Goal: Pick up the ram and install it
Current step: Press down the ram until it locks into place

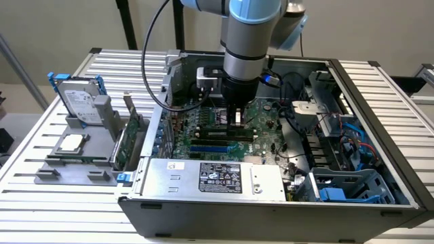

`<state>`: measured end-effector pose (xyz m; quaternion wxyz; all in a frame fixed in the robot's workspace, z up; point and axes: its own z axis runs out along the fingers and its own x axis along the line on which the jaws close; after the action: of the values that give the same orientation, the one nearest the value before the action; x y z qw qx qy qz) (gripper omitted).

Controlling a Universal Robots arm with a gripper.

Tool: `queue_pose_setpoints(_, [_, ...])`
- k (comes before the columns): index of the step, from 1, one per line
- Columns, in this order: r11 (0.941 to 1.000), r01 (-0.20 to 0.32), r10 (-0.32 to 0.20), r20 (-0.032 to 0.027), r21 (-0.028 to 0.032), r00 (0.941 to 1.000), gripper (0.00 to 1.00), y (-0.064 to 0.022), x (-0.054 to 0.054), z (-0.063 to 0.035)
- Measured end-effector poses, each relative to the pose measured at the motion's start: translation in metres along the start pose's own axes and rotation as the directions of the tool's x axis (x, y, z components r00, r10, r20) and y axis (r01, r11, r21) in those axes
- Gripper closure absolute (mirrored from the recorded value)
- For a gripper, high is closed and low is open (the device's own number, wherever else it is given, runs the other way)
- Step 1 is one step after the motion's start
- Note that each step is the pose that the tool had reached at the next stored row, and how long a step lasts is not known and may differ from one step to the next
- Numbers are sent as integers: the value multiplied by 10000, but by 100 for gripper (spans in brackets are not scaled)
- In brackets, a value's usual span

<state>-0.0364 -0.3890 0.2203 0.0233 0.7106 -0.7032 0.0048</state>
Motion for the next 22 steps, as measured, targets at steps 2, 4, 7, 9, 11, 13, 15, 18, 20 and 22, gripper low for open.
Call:
queue_pose_setpoints(2, [10000, 0, 0, -2, 1, 10000, 100, 1, 0, 5])
queue_pose_setpoints(4, [10000, 0, 0, -4, 0, 10000, 100, 1, 0, 11])
queue_pose_setpoints(7, [10000, 0, 0, -7, -1, 10000, 100, 1, 0, 18])
queue_pose_setpoints(9, [10000, 0, 0, -6, 0, 10000, 100, 1, -1, 20])
queue_pose_setpoints(11, [10000, 0, 0, -4, 0, 10000, 0, 1, -1, 21])
queue_pose_setpoints(13, [10000, 0, 0, -5, -1, 10000, 0, 1, -1, 21])
queue_pose_setpoints(15, [10000, -1, 1, -6, 0, 10000, 0, 1, 0, 12])
queue_pose_setpoints(18, [10000, 0, 0, -5, 0, 10000, 0, 3, 2, -48])
queue_pose_setpoints(20, [10000, -2, 2, -4, 0, 10000, 0, 11, 4, -100])
queue_pose_setpoints(22, [10000, 0, 0, -5, 0, 10000, 0, 24, 6, -141])
